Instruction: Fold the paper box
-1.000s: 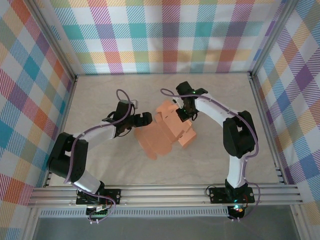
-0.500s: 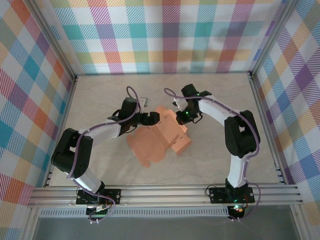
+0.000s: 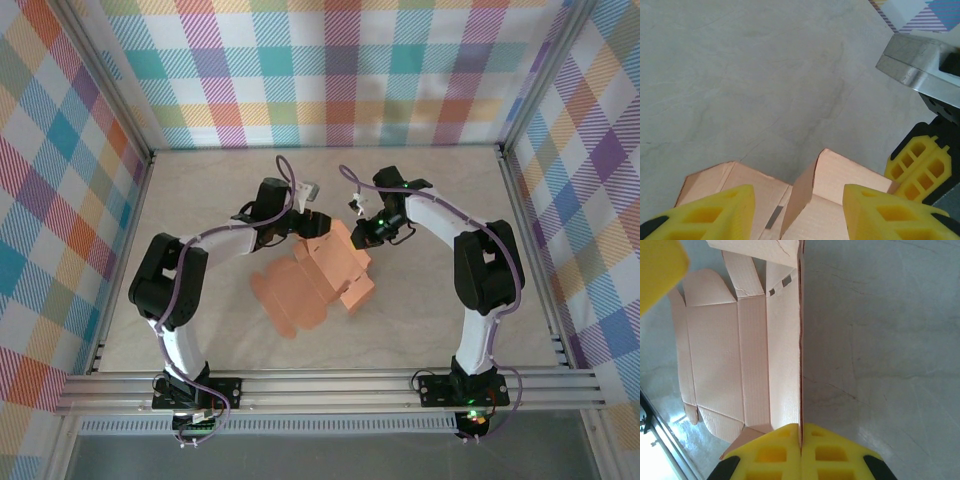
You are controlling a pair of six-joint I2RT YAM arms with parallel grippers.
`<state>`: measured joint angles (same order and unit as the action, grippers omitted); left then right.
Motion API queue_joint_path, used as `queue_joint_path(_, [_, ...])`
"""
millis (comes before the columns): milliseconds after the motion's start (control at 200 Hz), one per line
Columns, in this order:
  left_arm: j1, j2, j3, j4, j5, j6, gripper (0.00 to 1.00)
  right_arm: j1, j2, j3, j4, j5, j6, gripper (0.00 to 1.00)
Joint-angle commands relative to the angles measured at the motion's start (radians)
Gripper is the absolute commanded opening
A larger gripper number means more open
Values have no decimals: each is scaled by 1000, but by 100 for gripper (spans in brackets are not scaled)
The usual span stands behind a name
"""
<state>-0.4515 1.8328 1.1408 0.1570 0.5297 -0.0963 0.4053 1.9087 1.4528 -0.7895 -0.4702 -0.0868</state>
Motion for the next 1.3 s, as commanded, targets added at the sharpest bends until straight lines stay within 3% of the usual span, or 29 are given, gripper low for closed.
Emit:
queue_joint_path(0, [-9,21,34,-1,50,12,49,1,-32,-5,-24,-55,4,0])
queue_joint_path(465, [-72,71,81,-47,195,-22,49,1,-23,-3,-11,-68,30,0])
queue_joint_path(860, [-94,144,100,86,231,-147,49,1,-73,-44,52,-172,45,0])
queue_joint_path(1035, [-97,145,72,175,233,-216,46,-5,-85,-58,90,-184,83,0])
queue_joint_path(1295, [-83,29,-6,178,136,-173,50,-24,-111,-94,79,-114,71,0])
